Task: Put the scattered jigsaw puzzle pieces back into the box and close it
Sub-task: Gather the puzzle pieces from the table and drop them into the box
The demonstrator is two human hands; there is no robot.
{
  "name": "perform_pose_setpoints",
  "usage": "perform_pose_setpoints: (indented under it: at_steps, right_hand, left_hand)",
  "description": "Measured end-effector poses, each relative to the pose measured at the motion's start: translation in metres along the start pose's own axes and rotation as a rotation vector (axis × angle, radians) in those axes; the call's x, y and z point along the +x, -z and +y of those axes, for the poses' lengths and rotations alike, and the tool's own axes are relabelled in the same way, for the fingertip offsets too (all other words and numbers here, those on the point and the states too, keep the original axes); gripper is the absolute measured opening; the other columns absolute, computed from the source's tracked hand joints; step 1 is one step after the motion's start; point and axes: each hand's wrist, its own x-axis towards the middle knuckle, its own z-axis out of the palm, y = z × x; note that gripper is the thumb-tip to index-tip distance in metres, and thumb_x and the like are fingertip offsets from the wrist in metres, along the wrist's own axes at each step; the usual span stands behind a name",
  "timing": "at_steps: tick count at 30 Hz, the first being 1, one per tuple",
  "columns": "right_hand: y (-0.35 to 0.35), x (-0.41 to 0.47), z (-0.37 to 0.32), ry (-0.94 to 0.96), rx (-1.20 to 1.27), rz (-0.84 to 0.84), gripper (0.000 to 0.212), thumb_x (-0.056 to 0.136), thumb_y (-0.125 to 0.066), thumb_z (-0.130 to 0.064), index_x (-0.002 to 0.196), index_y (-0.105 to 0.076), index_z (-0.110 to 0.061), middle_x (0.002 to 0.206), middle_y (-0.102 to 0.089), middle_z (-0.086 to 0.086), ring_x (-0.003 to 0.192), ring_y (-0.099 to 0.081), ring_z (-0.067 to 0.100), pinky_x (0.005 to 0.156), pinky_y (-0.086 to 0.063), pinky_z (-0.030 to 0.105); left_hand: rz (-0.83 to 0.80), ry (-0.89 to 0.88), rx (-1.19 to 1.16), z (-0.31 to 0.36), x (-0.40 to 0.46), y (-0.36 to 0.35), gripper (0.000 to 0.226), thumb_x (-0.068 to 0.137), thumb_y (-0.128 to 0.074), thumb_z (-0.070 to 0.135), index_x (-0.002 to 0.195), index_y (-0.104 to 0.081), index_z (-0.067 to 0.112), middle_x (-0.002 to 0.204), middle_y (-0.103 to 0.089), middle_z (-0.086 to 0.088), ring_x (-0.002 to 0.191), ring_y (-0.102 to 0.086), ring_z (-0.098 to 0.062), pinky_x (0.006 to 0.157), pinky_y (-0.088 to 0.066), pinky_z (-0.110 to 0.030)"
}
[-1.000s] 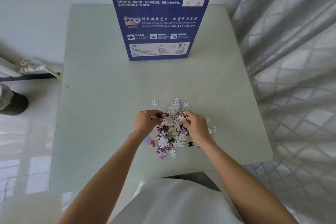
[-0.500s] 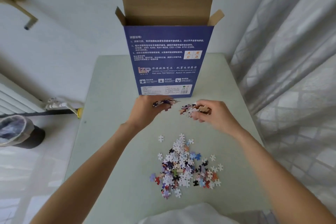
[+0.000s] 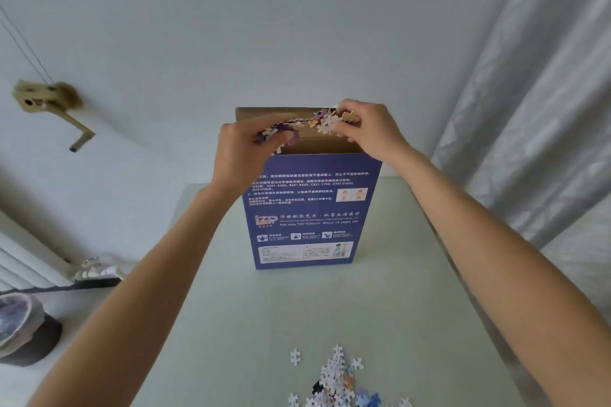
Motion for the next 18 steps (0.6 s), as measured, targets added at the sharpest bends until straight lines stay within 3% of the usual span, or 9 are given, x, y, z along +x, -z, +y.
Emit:
perform_pose_setpoints:
  at_steps: [3, 6, 9, 12, 15, 18]
  right_hand:
    - [-0.006, 0.013, 0.004, 0.107, -0.331, -0.143, 0.029, 0.092, -0.055, -0.028, 0.119, -0.056, -0.018, 0.115, -0.065, 0.005, 0.099, -0.061, 0.023, 0.071, -0.044, 0.030]
    - [-0.008, 0.022, 0.008, 0.125, -0.367, -0.218, 0.033, 0.091, -0.058, -0.028, 0.122, -0.055, -0.021, 0.113, -0.065, 0.003, 0.096, -0.061, 0.020, 0.067, -0.040, 0.027]
    - [-0.008, 0.027, 0.013, 0.082, -0.299, -0.248, 0.035, 0.085, -0.066, -0.027, 0.118, -0.057, -0.020, 0.108, -0.066, 0.000, 0.092, -0.062, 0.015, 0.074, -0.047, 0.027]
    - [-0.011, 0.026, 0.020, 0.058, -0.196, -0.239, 0.023, 0.084, -0.067, -0.018, 0.107, -0.063, -0.015, 0.098, -0.070, 0.001, 0.086, -0.064, 0.011, 0.081, -0.051, 0.031]
    - [-0.017, 0.022, 0.026, 0.054, -0.180, -0.192, 0.016, 0.085, -0.066, -0.016, 0.100, -0.067, -0.014, 0.094, -0.069, 0.002, 0.085, -0.064, 0.014, 0.080, -0.052, 0.032]
    - [-0.021, 0.017, 0.028, 0.062, -0.195, -0.150, 0.015, 0.087, -0.063, -0.022, 0.101, -0.067, -0.016, 0.097, -0.069, 0.001, 0.085, -0.063, 0.014, 0.075, -0.051, 0.029]
  left_hand:
    - [-0.014, -0.032, 0.032, -0.013, 0.032, -0.007, 0.022, 0.084, -0.067, 0.017, 0.104, -0.071, 0.024, 0.087, -0.070, 0.011, 0.077, -0.068, -0.010, 0.071, -0.054, -0.024]
    - [-0.112, -0.069, 0.152, -0.025, 0.051, -0.016, 0.020, 0.083, -0.068, 0.017, 0.102, -0.072, 0.021, 0.085, -0.072, 0.005, 0.075, -0.065, -0.009, 0.065, -0.044, -0.008]
    - [-0.195, -0.072, 0.298, -0.033, 0.059, -0.021, 0.022, 0.085, -0.066, 0.019, 0.106, -0.071, 0.020, 0.088, -0.073, -0.003, 0.077, -0.065, -0.017, 0.065, -0.045, -0.018]
    - [-0.318, -0.133, 0.506, -0.037, 0.062, -0.022, 0.024, 0.088, -0.062, 0.024, 0.112, -0.067, 0.024, 0.095, -0.073, -0.003, 0.083, -0.066, -0.025, 0.071, -0.049, -0.032]
    - [-0.451, -0.204, 0.702, -0.034, 0.066, -0.024, 0.026, 0.091, -0.057, 0.031, 0.115, -0.063, 0.026, 0.101, -0.071, -0.004, 0.088, -0.065, -0.027, 0.071, -0.048, -0.032]
    - [-0.566, -0.149, 0.750, -0.035, 0.071, -0.026, 0.024, 0.090, -0.058, 0.036, 0.109, -0.066, 0.024, 0.101, -0.069, -0.001, 0.087, -0.063, -0.023, 0.066, -0.045, -0.029]
